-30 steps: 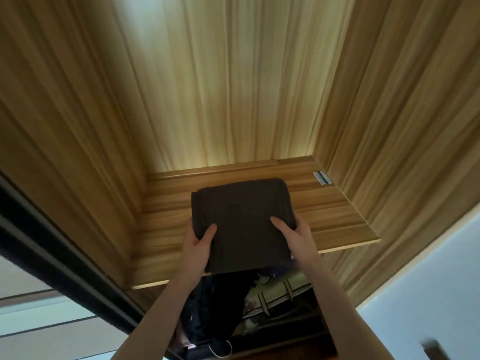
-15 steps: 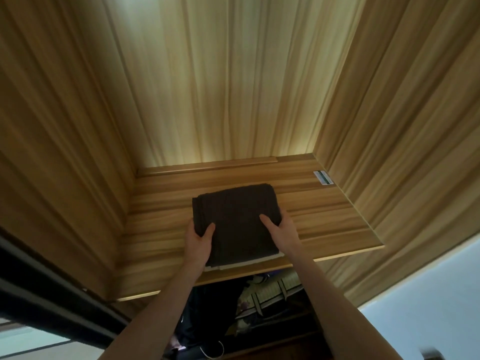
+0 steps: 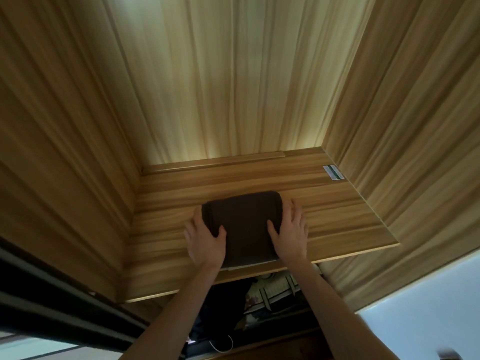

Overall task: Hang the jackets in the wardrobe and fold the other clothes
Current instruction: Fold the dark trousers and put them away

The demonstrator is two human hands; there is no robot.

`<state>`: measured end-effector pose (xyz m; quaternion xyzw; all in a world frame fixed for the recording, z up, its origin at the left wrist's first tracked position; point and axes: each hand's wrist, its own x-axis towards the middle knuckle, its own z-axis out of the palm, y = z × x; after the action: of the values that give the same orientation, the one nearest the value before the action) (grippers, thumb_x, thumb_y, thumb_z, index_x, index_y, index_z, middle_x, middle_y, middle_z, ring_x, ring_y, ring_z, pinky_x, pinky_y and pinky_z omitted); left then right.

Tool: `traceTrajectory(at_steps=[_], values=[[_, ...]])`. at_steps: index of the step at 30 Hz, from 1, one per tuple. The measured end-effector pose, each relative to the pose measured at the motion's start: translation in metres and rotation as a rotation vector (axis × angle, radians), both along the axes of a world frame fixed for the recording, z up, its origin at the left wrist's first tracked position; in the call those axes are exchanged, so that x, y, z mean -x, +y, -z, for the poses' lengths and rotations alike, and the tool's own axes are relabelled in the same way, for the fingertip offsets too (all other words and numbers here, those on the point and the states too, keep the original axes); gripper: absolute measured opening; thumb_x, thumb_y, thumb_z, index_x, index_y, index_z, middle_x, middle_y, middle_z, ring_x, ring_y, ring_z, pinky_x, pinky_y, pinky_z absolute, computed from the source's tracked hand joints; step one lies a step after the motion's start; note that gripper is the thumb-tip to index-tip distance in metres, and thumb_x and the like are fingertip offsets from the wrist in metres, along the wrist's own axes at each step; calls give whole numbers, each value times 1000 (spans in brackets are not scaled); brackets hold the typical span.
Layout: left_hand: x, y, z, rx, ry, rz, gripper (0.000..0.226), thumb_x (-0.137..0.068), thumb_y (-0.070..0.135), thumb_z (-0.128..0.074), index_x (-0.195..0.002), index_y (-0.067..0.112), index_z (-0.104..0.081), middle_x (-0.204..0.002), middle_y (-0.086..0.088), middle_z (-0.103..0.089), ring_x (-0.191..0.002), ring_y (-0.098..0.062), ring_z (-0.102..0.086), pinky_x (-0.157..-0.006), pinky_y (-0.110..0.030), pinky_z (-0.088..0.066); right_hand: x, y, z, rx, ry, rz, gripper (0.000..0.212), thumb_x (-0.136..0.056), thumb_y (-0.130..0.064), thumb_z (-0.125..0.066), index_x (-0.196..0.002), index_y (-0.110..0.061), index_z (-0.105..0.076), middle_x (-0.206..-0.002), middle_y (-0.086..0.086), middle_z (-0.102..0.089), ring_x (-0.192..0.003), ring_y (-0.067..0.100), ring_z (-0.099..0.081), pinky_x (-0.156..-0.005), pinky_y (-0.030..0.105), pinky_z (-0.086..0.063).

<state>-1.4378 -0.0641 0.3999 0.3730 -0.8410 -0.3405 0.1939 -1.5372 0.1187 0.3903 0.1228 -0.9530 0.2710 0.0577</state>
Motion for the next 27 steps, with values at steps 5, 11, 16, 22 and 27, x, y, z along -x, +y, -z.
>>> traceTrajectory(at_steps=[5, 11, 16, 22, 27], values=[[4, -7, 13, 453, -168, 371, 60, -109, 42, -37, -163, 17, -30, -172, -7, -21, -161, -22, -12, -131, -45, -11, -1, -4, 10, -168, 166, -298, 67, -109, -54, -25, -165, -16, -26, -171, 2, -27, -160, 15, -16, -130, 43, -21], [7, -15, 25, 418, -301, 440, 68, -107, 56, -15, -165, 22, -20, -174, -2, -12, -161, -18, -3, -132, -41, -6, 5, -4, 12, -135, 29, -307, 79, -104, -65, -14, -164, -16, -29, -171, 0, -27, -160, 14, -16, -127, 29, -7], [-2, -8, 2, 479, -278, 470, 62, -109, 50, -24, -161, 18, -34, -169, -3, -31, -159, -20, -19, -131, -44, -13, -8, 6, -7, -106, -29, -298, 64, -109, -53, -36, -163, -18, -32, -172, 1, -24, -159, 19, -19, -127, 39, -20], [-42, 26, -38, 559, -131, 528, 60, -108, 47, -27, -155, 16, -46, -161, -5, -47, -153, -22, -36, -127, -47, -27, -59, 40, -51, -55, 97, -118, 56, -106, -43, -48, -157, -19, -40, -168, 4, -32, -151, 24, -35, -118, 45, -36], [-62, 50, -73, 591, -53, 553, 59, -109, 47, -30, -156, 16, -44, -161, -4, -46, -153, -21, -34, -128, -47, -26, -104, 77, -72, -105, 177, -50, 63, -106, -48, -47, -157, -12, -42, -161, 9, -46, -151, 24, -39, -124, 46, -31]])
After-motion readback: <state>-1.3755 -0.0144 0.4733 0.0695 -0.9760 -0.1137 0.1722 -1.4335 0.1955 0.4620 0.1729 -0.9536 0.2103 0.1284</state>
